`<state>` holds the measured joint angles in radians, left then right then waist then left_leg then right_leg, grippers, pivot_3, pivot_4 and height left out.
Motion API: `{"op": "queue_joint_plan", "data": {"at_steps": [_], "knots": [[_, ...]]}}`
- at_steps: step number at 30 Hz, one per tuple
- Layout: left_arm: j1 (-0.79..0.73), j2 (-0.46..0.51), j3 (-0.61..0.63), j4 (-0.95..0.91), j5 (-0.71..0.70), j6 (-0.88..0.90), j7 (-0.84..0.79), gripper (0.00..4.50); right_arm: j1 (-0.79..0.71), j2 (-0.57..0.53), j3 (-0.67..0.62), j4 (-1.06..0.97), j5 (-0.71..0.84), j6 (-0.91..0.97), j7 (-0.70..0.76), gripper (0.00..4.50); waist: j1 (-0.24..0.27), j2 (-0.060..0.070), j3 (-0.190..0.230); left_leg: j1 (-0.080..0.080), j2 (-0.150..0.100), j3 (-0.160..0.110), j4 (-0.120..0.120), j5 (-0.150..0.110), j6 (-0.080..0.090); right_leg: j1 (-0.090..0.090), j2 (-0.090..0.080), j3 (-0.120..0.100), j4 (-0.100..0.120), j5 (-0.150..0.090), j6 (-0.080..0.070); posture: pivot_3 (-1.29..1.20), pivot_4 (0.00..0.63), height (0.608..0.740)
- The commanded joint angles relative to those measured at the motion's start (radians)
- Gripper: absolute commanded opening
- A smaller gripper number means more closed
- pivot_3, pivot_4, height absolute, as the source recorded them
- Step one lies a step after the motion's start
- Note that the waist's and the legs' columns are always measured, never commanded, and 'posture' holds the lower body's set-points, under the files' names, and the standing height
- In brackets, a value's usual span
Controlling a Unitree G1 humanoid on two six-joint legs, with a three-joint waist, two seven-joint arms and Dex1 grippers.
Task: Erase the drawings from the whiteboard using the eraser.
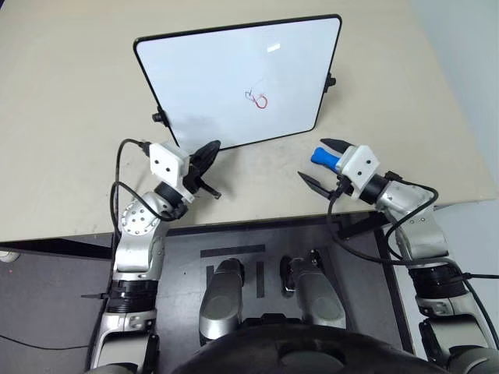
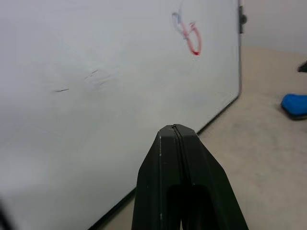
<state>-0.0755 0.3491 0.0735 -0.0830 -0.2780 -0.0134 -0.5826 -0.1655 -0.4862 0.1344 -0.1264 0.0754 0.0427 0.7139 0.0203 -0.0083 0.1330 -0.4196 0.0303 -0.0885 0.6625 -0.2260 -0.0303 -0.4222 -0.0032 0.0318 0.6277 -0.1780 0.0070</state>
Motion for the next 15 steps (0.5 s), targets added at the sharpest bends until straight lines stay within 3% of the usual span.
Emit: {"op": "queue_joint_plan", "data": {"at_steps": [1,15], "knots": [[0.006,0.009,0.019,-0.048,-0.011,-0.005,0.004,0.00,-0.002,-0.025,-0.015,-0.012,0.010,0.004,0.020,4.45,0.000,0.000,0.000,0.000,0.000,0.000,0.000,0.000,0.000,0.000,0.000,0.000,0.000,0.000,0.000,0.00,0.150,0.740],[0.038,-0.033,-0.023,-0.058,0.001,-0.013,0.023,0.00,0.012,-0.109,-0.018,0.001,0.002,0.084,0.046,4.45,-0.001,0.000,0.000,0.000,0.000,0.000,0.000,0.000,0.000,0.000,0.000,0.000,0.000,-0.001,0.001,0.00,0.150,0.740]]}}
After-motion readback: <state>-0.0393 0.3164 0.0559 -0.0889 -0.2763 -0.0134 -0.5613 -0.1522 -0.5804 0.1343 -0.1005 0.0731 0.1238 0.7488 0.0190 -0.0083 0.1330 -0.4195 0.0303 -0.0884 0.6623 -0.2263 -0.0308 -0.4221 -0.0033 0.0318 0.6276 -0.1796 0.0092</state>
